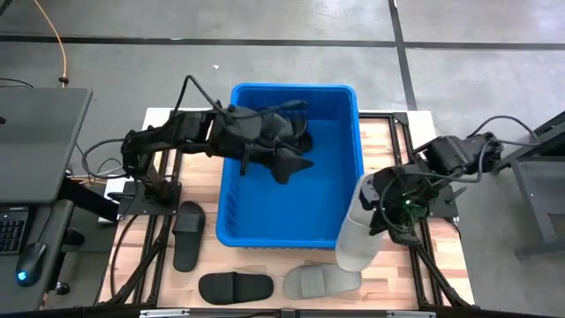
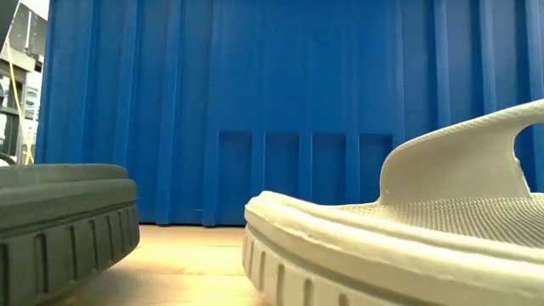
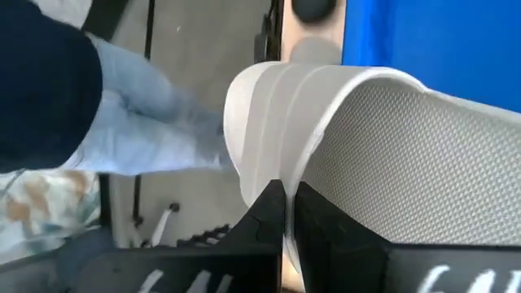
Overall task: Pick and place slides into bin
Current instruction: Put the right white slipper into the bin
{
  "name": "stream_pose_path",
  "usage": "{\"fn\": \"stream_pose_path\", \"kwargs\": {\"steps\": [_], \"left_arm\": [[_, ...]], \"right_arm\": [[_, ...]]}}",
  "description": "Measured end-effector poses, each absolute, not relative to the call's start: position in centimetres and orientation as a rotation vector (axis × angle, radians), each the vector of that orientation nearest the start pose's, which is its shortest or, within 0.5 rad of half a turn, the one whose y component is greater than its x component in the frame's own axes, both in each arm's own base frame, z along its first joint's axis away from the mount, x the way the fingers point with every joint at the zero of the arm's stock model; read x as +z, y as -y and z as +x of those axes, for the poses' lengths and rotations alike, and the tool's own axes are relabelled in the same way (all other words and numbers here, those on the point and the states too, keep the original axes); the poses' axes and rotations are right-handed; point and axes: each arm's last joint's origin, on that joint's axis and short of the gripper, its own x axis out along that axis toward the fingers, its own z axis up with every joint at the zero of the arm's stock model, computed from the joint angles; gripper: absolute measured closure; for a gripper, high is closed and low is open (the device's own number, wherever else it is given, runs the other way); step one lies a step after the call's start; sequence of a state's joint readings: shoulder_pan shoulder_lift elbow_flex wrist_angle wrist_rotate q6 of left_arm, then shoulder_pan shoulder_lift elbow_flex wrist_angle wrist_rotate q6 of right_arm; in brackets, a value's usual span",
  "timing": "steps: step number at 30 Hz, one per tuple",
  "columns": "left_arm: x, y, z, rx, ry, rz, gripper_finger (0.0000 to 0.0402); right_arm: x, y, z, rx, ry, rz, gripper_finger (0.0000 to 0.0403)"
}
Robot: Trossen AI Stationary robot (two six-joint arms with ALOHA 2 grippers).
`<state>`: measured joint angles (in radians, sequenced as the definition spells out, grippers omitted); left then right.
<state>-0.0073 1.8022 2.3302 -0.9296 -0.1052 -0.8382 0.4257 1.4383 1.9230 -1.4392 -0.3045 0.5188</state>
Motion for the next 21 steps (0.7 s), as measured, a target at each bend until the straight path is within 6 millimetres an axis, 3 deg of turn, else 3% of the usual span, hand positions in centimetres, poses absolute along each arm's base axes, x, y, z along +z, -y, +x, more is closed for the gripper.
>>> {"fn": "stream_pose_path", "kwargs": {"steps": [5,14,21], "left_arm": [[49.5,-0.1,36.1,0.164,-0.355,-0.829,0.0136],[48.7,-1.5,36.5,0.247,-0.365,-0.828,0.0124],[47.5,-2.2,38.9,0.136,-0.38,-0.889,0.0124]], "right_arm": [[47.5,-10.8,21.9,0.407,-1.033,0.385,0.0403],[50.4,-11.2,21.9,0.457,-0.942,0.37,0.0403],[50.0,-11.6,22.3,0.445,-0.959,0.33,0.0403]]}}
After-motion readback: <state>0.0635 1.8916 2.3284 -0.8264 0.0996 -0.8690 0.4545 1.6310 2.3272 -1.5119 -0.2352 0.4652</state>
